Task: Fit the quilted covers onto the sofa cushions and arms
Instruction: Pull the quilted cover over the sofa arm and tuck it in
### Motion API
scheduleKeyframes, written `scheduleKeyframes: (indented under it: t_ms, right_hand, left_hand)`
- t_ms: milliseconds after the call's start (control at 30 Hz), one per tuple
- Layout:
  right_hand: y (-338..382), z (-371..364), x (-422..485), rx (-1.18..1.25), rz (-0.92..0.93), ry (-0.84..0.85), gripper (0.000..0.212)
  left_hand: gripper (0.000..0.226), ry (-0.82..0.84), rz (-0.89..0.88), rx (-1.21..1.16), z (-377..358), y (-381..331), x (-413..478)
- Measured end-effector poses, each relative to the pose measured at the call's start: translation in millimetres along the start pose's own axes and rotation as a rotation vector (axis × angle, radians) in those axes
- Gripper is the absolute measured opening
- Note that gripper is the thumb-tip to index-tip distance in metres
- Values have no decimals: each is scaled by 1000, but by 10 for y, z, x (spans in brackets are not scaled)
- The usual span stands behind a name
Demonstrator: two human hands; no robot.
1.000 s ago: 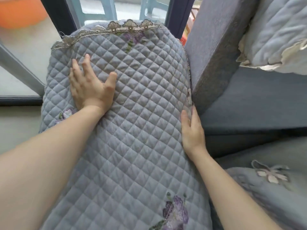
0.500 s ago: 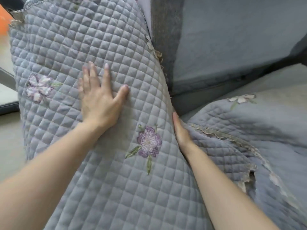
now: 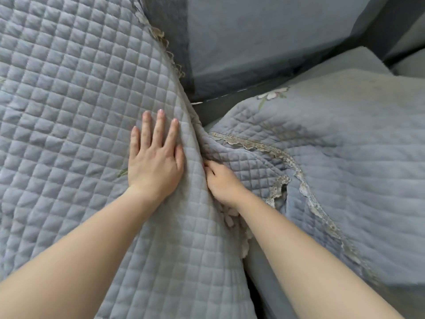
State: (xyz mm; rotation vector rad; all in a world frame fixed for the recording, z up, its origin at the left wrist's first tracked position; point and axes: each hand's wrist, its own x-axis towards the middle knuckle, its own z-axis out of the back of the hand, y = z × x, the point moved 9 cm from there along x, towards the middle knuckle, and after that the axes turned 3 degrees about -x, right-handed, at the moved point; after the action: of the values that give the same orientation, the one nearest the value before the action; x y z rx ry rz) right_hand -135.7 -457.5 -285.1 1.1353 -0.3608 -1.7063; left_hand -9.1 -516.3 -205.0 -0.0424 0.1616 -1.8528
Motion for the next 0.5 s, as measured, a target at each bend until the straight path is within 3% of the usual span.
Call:
scheduleKeyframes:
  t_ms: [100, 200, 267, 333, 400, 500]
  right_hand:
    - [-77, 433, -243, -392, 119, -11, 50]
    - [7, 966, -409, -718, 348, -188, 66]
    - [-162, 1312, -322, -849, 255, -230, 76]
    - [-544, 1478, -198, -946, 82, -82, 87]
    - [-833, 1500, -166, -1092, 73, 43, 97]
    - [-1021, 1608, -125, -1176, 135, 44, 102]
  left_hand:
    - [57, 9, 15, 21, 1, -39, 31]
    - [57, 22, 57, 25, -10, -116, 13]
    - [57, 30, 131, -18, -22, -159, 14]
    - [60, 26, 203, -91, -52, -285, -54]
    - [68, 29, 213, -163, -159, -596, -246]
    - [87, 91, 184, -323, -463, -1224, -643]
